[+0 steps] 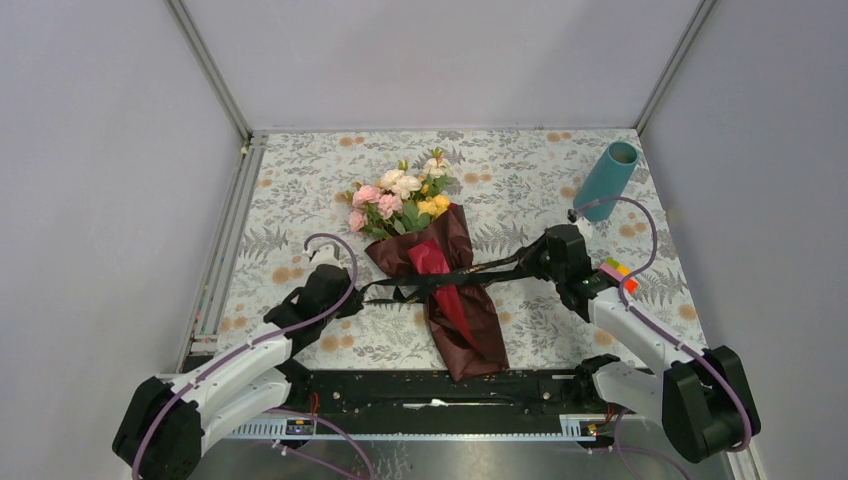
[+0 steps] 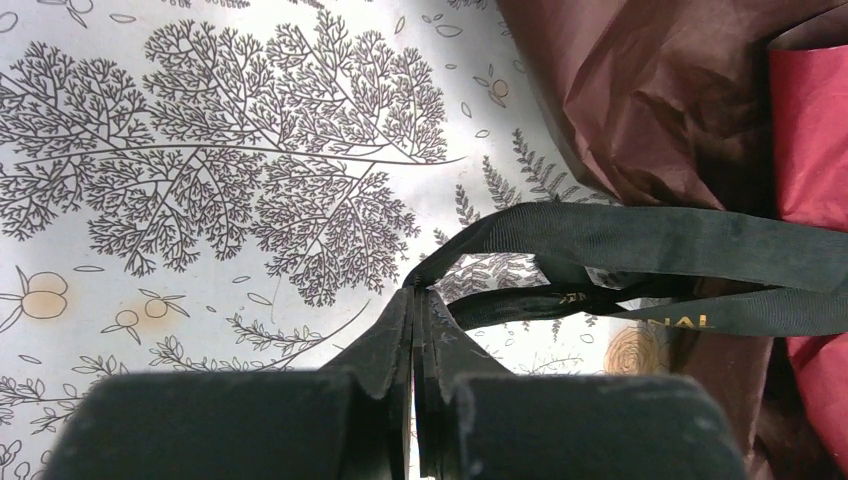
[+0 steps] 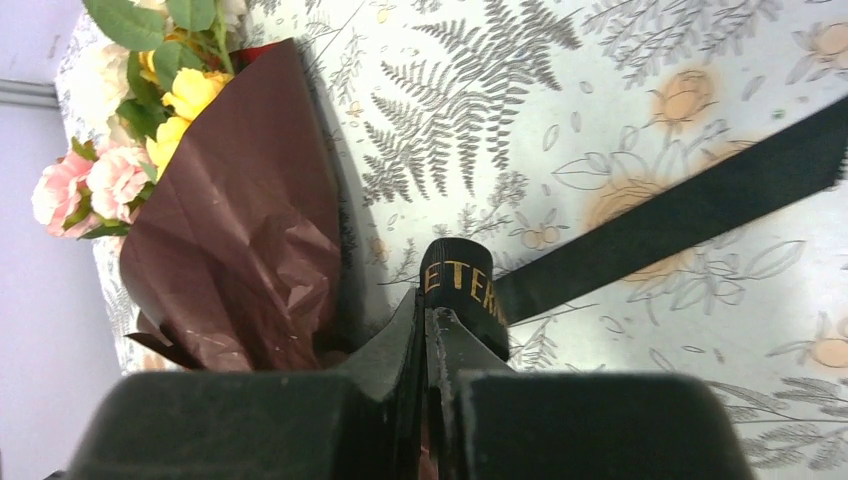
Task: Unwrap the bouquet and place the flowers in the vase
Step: Untie the ribbon from the wrapping paper.
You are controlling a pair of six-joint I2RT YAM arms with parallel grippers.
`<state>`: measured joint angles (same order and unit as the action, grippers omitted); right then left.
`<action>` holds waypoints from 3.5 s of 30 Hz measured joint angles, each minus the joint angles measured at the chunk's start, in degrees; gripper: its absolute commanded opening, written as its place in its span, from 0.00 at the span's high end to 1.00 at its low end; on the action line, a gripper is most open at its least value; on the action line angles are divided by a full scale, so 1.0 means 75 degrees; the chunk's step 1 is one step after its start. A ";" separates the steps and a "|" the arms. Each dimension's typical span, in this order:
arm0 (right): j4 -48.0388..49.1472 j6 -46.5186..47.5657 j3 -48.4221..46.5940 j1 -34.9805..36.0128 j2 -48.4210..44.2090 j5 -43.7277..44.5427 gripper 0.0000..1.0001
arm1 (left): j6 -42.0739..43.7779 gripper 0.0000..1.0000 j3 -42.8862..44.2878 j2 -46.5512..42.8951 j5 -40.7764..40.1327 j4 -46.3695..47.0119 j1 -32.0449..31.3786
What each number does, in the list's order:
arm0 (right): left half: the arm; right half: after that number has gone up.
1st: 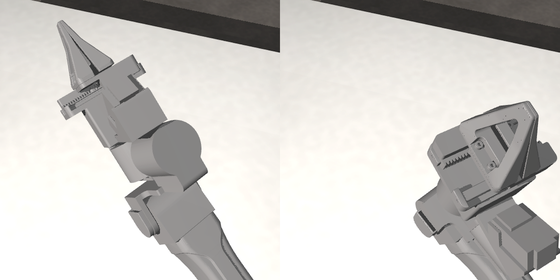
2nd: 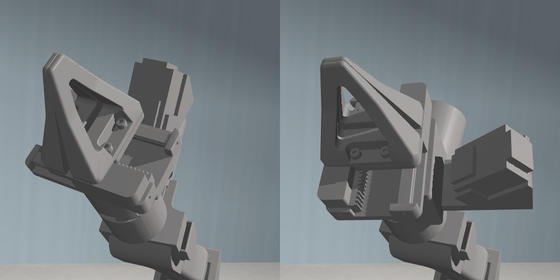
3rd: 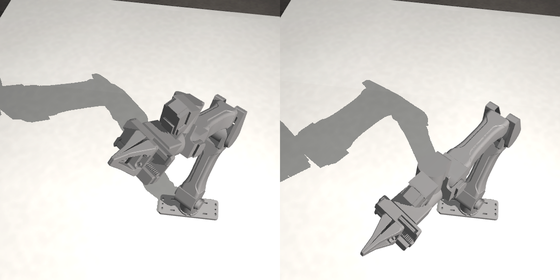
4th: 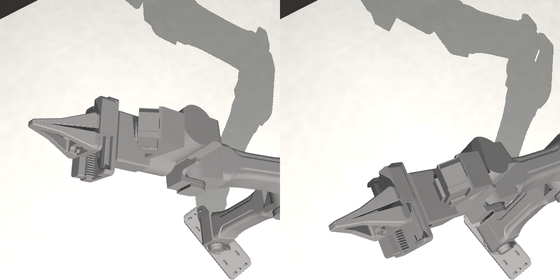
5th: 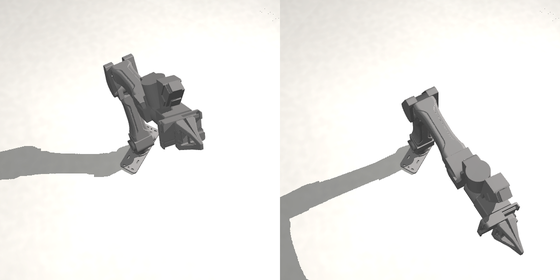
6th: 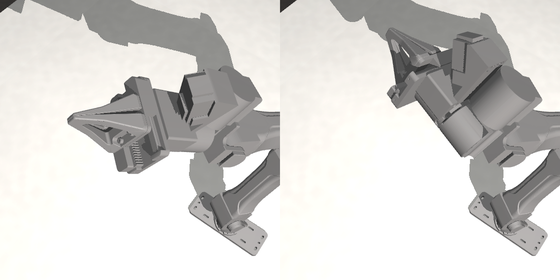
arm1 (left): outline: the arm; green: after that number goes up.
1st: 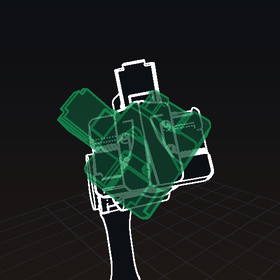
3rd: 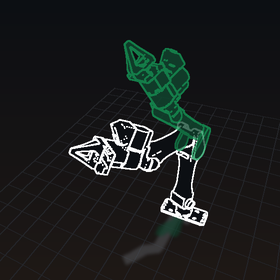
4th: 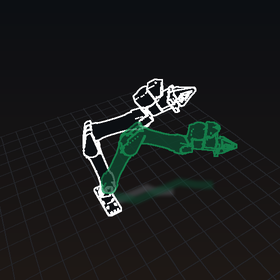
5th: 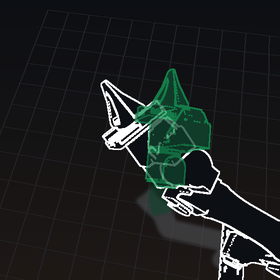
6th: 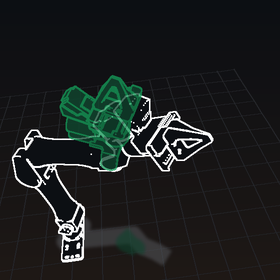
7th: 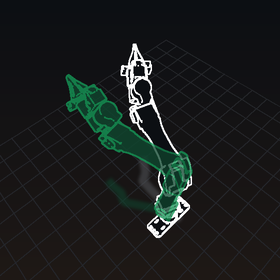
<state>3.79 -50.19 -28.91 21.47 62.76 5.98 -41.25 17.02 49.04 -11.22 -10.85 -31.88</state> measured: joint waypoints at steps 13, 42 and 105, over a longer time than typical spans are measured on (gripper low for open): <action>-0.1131 0.0425 0.0417 -0.0329 -0.1545 0.0530 0.88 | 0.0064 1.00 0.0000 -0.0810 -0.0070 -0.0501 0.0044; -0.0667 0.1241 0.0233 0.0647 -0.1405 -0.1918 0.44 | 0.0300 1.00 0.0000 -0.0970 -0.0085 -0.1040 0.0114; -0.0726 0.1029 0.0452 -0.1396 -0.1845 0.0941 1.00 | -0.0312 0.82 0.0385 -0.1626 -0.0755 -0.2250 0.0236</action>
<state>-1.65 -42.48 -25.52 11.00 48.93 13.04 -43.59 19.90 36.84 -16.88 -27.73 -30.11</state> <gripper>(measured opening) 0.014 0.009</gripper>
